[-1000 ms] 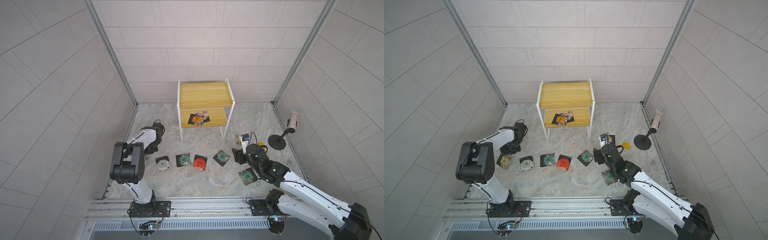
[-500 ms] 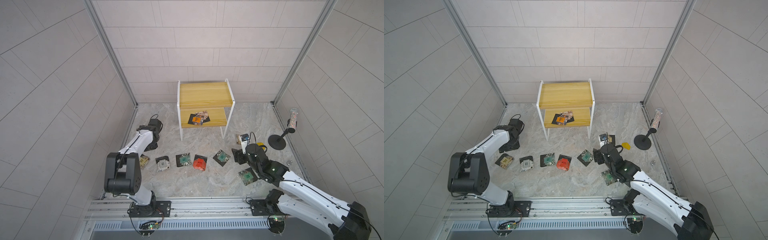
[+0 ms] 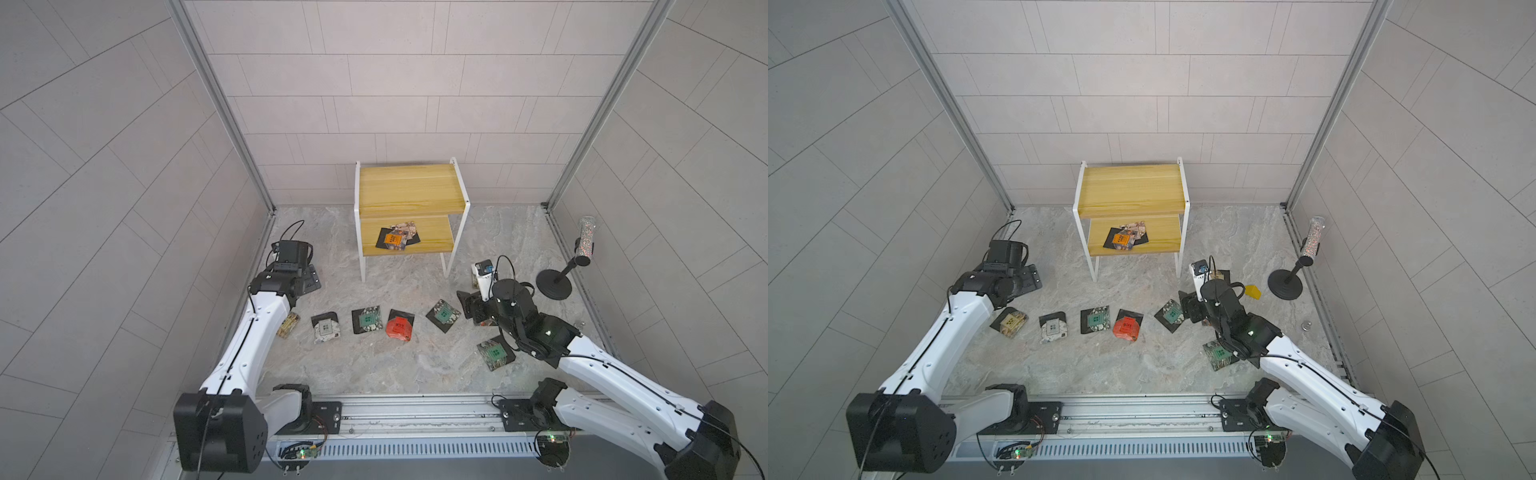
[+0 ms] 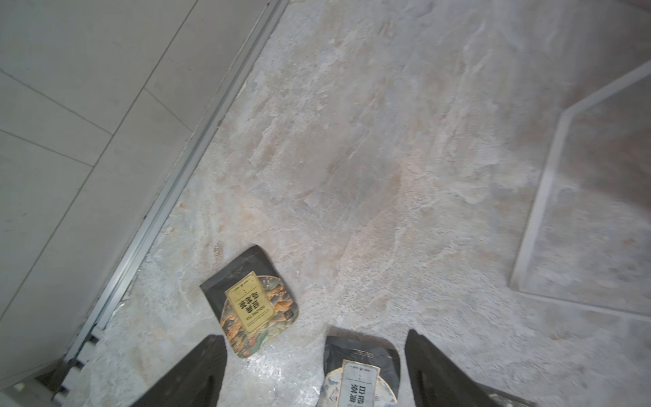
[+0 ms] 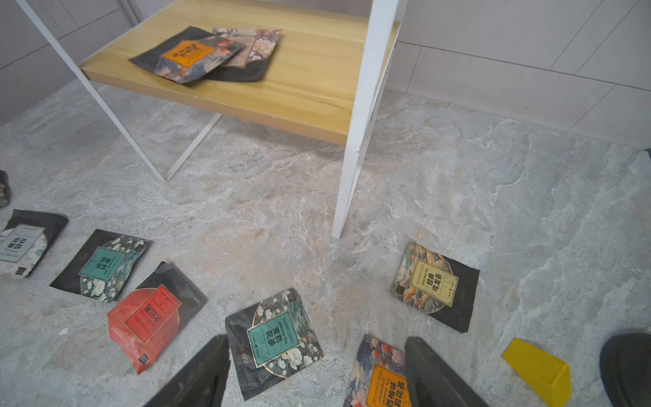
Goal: Remove the tea bags from the shelf
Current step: Place the tea bag at the center of the board.
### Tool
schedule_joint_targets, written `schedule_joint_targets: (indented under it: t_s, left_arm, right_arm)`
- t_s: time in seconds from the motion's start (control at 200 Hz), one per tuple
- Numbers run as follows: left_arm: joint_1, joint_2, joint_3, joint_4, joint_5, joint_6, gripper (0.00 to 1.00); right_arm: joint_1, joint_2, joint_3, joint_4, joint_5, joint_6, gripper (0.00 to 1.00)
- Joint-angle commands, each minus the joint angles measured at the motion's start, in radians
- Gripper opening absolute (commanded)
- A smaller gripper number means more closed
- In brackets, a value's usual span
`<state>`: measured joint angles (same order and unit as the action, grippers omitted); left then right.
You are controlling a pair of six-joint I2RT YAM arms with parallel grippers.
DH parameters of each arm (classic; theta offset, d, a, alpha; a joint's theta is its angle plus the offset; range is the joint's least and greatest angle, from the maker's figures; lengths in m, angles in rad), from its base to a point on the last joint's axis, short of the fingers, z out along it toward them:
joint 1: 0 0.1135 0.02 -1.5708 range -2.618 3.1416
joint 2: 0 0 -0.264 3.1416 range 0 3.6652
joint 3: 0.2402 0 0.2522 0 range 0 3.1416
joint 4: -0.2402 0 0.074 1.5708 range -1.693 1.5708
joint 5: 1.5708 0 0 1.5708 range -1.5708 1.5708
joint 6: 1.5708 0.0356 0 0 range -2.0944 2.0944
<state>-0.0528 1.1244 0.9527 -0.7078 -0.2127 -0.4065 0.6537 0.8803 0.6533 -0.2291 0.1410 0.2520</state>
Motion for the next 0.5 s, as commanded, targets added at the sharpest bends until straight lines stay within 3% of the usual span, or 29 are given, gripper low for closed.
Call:
schedule_joint_targets:
  t_s: [0.0, 0.06, 0.105, 0.34, 0.49]
  left_arm:
    - [-0.033, -0.078, -0.033, 0.063, 0.096, 0.051, 0.92]
    - [-0.055, -0.098, -0.042, 0.083, 0.141, 0.075, 0.92]
    - [-0.074, -0.116, -0.054, 0.103, 0.160, 0.084, 1.00]
    - [-0.206, -0.258, -0.151, 0.305, 0.237, 0.135, 1.00]
    - [-0.282, -0.301, -0.159, 0.347, 0.249, 0.204, 0.98]
  right_arm:
    - [-0.001, -0.007, 0.028, -0.007, -0.026, -0.038, 0.82]
    - [-0.002, -0.015, 0.032, -0.007, -0.038, -0.045, 0.83]
    - [-0.002, -0.023, 0.033, -0.002, -0.057, -0.056, 0.84]
    - [-0.002, -0.046, 0.061, -0.025, -0.107, -0.092, 0.86]
    - [0.000, -0.062, 0.065, -0.026, -0.148, -0.111, 0.86]
